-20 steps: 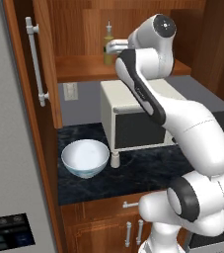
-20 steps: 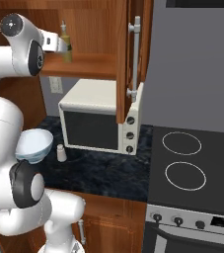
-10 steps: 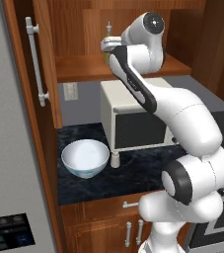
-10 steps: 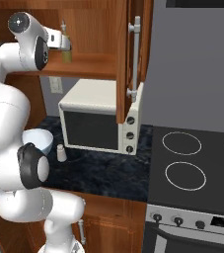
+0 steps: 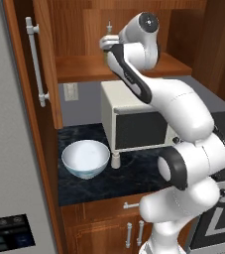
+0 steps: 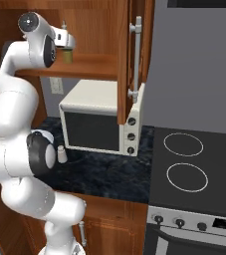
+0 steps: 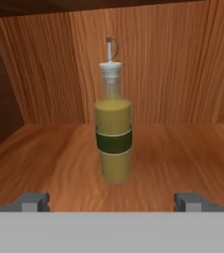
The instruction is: Retrieve the bottle and the shaker from the cabinet and place them next to the mixing bowl on the counter. Then add garlic from the fridge to the mixing bowl.
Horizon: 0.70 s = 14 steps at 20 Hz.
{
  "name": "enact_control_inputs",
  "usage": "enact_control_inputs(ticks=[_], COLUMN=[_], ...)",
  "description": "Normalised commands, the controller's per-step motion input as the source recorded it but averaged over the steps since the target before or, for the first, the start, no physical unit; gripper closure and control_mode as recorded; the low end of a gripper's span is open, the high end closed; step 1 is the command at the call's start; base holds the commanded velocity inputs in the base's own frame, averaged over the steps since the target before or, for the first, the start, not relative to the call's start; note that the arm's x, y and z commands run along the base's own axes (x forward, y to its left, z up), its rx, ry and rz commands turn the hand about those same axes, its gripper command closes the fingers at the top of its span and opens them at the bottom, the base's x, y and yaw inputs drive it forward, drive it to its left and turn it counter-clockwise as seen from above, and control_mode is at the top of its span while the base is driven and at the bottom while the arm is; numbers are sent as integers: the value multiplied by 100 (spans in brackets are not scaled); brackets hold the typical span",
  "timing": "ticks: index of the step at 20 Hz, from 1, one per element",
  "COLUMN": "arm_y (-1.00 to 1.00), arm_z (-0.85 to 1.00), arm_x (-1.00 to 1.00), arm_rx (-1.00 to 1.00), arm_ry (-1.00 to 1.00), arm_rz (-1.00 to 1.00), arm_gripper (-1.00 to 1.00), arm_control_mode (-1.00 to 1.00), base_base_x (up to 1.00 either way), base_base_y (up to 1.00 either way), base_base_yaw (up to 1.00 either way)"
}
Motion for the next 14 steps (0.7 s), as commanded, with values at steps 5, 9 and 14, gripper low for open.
enact_control_inputs(ticks=[5, 9, 14], arm_y=[0, 0, 0], arm_z=[-12, -4, 0], arm_x=[32, 29, 33], arm_rx=[0, 0, 0], arm_ry=[0, 0, 0], arm_rz=[0, 0, 0], arm_gripper=[-100, -100, -100], arm_control_mode=[-100, -100, -100], base_base_x=[0, 0, 0], base_base_y=[0, 0, 0], base_base_yaw=[0, 0, 0])
